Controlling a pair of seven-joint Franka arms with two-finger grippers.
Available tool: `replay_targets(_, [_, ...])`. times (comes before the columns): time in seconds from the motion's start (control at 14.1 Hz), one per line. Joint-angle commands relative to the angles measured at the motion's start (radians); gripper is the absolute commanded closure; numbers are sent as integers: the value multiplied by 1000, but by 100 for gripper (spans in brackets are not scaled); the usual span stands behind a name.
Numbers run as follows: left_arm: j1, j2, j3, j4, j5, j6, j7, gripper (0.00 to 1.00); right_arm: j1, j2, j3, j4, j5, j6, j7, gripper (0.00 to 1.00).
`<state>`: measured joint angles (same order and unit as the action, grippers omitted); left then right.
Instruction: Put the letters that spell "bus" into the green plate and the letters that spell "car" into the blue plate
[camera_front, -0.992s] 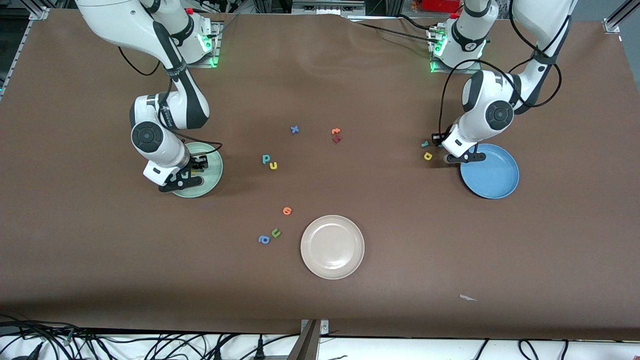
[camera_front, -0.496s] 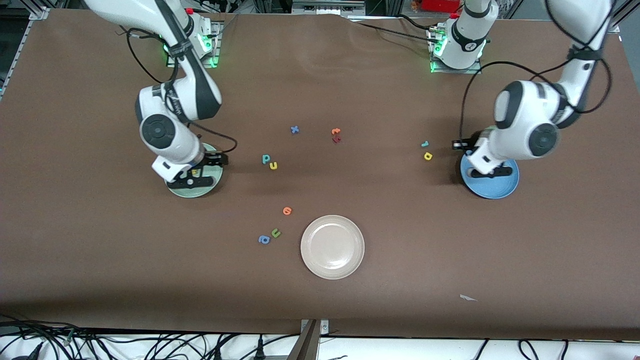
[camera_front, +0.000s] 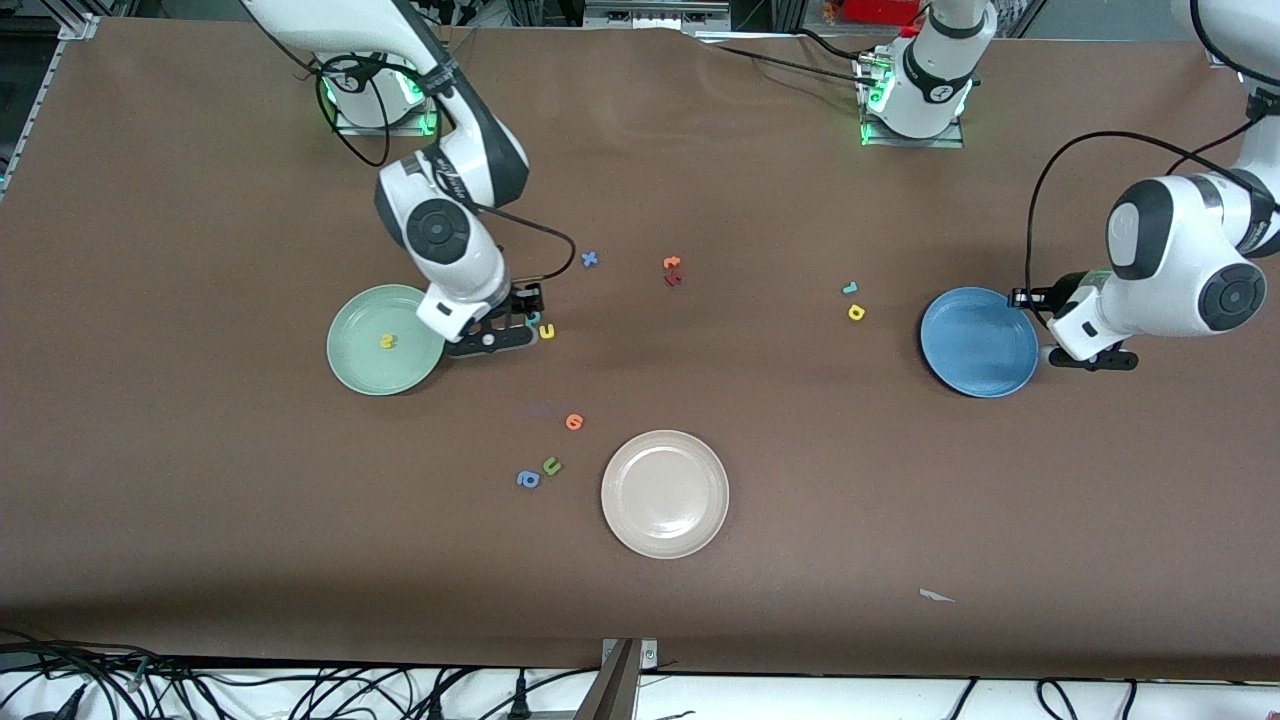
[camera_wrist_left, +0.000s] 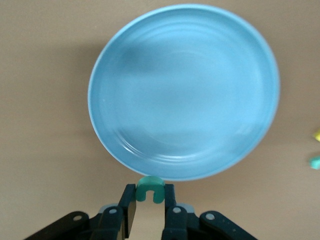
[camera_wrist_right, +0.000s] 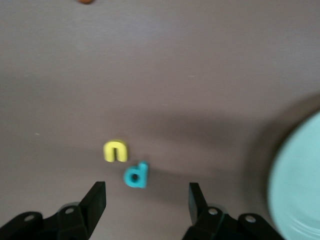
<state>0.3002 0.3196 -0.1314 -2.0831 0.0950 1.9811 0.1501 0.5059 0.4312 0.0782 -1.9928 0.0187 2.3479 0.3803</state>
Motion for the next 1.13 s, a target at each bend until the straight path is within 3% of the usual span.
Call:
replay_targets(0.0, [8, 94, -11, 41, 38, 38, 5, 100, 37, 44, 2, 31, 10, 34, 32, 52])
replay_targets(0.21, [8, 133, -11, 41, 31, 97, -7, 94, 43, 75, 0, 32, 12, 94, 35, 57])
replay_targets(0.28, [10, 139, -11, 43, 32, 99, -7, 79, 45, 87, 2, 40, 10, 111, 52, 57])
replay_targets(0.43, [10, 131, -13, 43, 31, 96, -7, 17, 46, 119, 0, 60, 0, 122, 66, 57])
replay_targets(0.5, [10, 127, -16, 50, 28, 91, -9, 1, 46, 129, 0, 65, -2, 132, 65, 57])
replay_targets(0.71, [-1, 101, -36, 121, 25, -8, -62, 0, 46, 147, 0, 66, -3, 146, 66, 57])
replay_targets(0.85, [2, 66, -98, 144, 23, -96, -166, 0, 48, 159, 0, 66, -5, 169, 65, 57])
replay_targets(1.06, [3, 26, -177, 132, -62, -105, -344, 0, 49, 170, 0, 63, -5, 169, 65, 57])
